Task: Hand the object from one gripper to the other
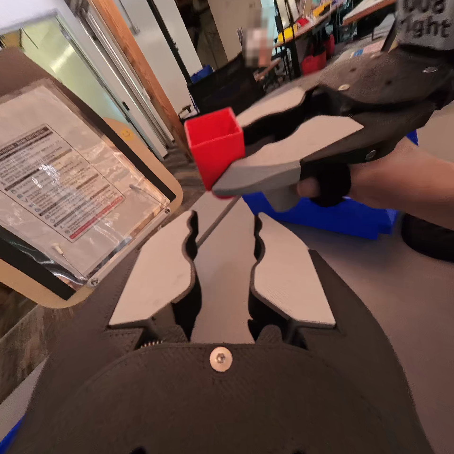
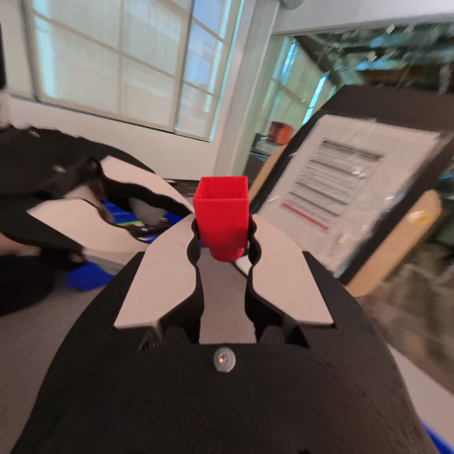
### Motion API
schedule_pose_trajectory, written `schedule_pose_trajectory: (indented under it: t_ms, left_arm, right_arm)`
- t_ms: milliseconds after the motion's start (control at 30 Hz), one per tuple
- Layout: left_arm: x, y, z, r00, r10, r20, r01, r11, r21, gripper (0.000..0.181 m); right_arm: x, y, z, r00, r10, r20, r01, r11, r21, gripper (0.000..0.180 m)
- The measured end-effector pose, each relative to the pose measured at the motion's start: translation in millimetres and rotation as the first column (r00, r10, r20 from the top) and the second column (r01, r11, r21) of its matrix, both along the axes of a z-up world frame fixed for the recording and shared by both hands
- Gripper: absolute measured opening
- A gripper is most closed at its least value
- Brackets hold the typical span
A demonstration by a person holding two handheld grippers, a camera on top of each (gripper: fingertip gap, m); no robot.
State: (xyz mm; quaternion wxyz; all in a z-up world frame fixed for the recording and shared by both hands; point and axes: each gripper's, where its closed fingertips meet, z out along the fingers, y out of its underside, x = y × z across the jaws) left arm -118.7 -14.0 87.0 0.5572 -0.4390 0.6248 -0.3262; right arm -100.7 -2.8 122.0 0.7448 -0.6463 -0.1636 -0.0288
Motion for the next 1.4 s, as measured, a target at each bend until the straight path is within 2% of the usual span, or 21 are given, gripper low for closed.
schedule_pose_trajectory:
  t_ms: [100, 233, 367, 467, 533, 600, 700, 767, 833, 900, 933, 967, 1000, 1033, 1100, 1167, 1200, 1300, 1400]
  left_arm:
    - [-6.1, -3.1, 2.2, 0.998, -0.046, -0.049, 0.039, 0.991, -0.126, 0.07]
    - [-13.2, -11.7, 22.7, 0.992, -0.115, 0.058, 0.127, 0.936, -0.328, 0.074]
    - [-13.1, -11.0, 29.1, 0.991, -0.074, 0.111, 0.104, 0.948, -0.302, 0.077]
    - [-10.7, -14.8, 24.1, 0.993, -0.074, 0.094, 0.097, 0.957, -0.273, 0.072]
    - [-8.2, -13.9, 18.4, 0.995, -0.065, 0.077, 0.082, 0.969, -0.233, 0.059]
    - [-7.2, -15.7, 15.4, 0.994, -0.076, 0.075, 0.087, 0.984, -0.158, 0.037]
    - [-10.3, -10.7, 24.7, 0.991, -0.051, 0.123, 0.064, 0.993, -0.101, 0.036]
    - [-18.5, -3.4, 39.6, 0.978, -0.044, 0.202, 0.068, 0.991, -0.115, 0.036]
    - [-27.1, -10.1, 51.4, 0.953, -0.139, 0.271, 0.185, 0.971, -0.152, 0.036]
    - [-32.8, -18.5, 58.0, 0.92, -0.218, 0.326, 0.289, 0.939, -0.187, 0.036]
    - [-34.0, -22.2, 59.1, 0.906, -0.246, 0.345, 0.322, 0.929, -0.183, 0.036]
    - [-34.6, -25.7, 59.3, 0.892, -0.269, 0.364, 0.344, 0.926, -0.158, 0.036]
    - [-34.4, -26.2, 59.0, 0.885, -0.268, 0.38, 0.336, 0.934, -0.124, 0.036]
    - [-33.3, -24.1, 57.8, 0.887, -0.248, 0.39, 0.305, 0.948, -0.091, 0.036]
    - [-31.4, -24.0, 54.5, 0.887, -0.232, 0.399, 0.263, 0.964, -0.023, 0.036]
    - [-29.6, -21.6, 51.8, 0.892, -0.201, 0.404, 0.2, 0.979, 0.045, 0.036]
    - [-28.1, -20.5, 49.3, 0.9, -0.19, 0.393, 0.171, 0.982, 0.082, 0.036]
    - [-23.6, -18.1, 40.8, 0.923, -0.168, 0.345, 0.111, 0.978, 0.179, 0.036]
    - [-20.0, -19.0, 33.5, 0.935, -0.17, 0.31, 0.094, 0.965, 0.246, 0.036]
  right_arm:
    - [13.0, -4.9, 3.2, 0.961, -0.127, 0.246, 0.114, 0.991, 0.067, 0.037]
    - [4.5, -10.3, 9.1, 0.83, -0.27, 0.488, 0.193, 0.96, 0.202, 0.037]
    - [-14.4, -9.7, 4.5, 0.639, -0.385, 0.666, 0.225, 0.921, 0.317, 0.037]
    - [-25.5, -6.4, -1.9, 0.526, -0.425, 0.737, 0.233, 0.905, 0.355, 0.037]
    - [-33.0, -5.3, -5.1, 0.488, -0.432, 0.759, 0.223, 0.902, 0.37, 0.037]
    - [-36.3, -4.4, -7.2, 0.465, -0.444, 0.766, 0.223, 0.896, 0.384, 0.037]
    - [-35.9, -7.5, -1.9, 0.516, -0.444, 0.733, 0.192, 0.894, 0.406, 0.039]
    - [-29.9, -14.6, 8.7, 0.614, -0.429, 0.662, 0.171, 0.892, 0.419, 0.043]
    - [-20.3, -18.1, 14.1, 0.745, -0.348, 0.569, 0.144, 0.917, 0.372, 0.043]
    - [-20.9, -18.4, 10.3, 0.9, -0.116, 0.42, 0.006, 0.967, 0.254, 0.047]
    - [-21.9, -19.0, 8.4, 0.955, 0.031, 0.295, -0.089, 0.979, 0.185, 0.05]
    - [-22.7, -20.4, 8.0, 0.974, 0.185, 0.128, -0.201, 0.972, 0.125, 0.053]
    - [-24.5, -23.7, 10.3, 0.937, 0.342, -0.069, -0.335, 0.938, 0.092, 0.055]
    - [-23.1, -25.9, 14.9, 0.846, 0.455, -0.277, -0.448, 0.889, 0.093, 0.058]
    - [-18.0, -23.7, 18.5, 0.593, 0.546, -0.592, -0.59, 0.795, 0.143, 0.076]
    - [-26.6, -21.1, 11.8, 0.378, 0.565, -0.734, -0.705, 0.689, 0.168, 0.08]
    - [-33.5, -19.8, 8.3, 0.31, 0.557, -0.77, -0.742, 0.649, 0.171, 0.081]
    - [-51.5, -18.6, 3.8, 0.219, 0.524, -0.823, -0.794, 0.586, 0.161, 0.075]
    - [-60.4, -22.9, 3.8, 0.183, 0.497, -0.848, -0.822, 0.55, 0.145, 0.054]
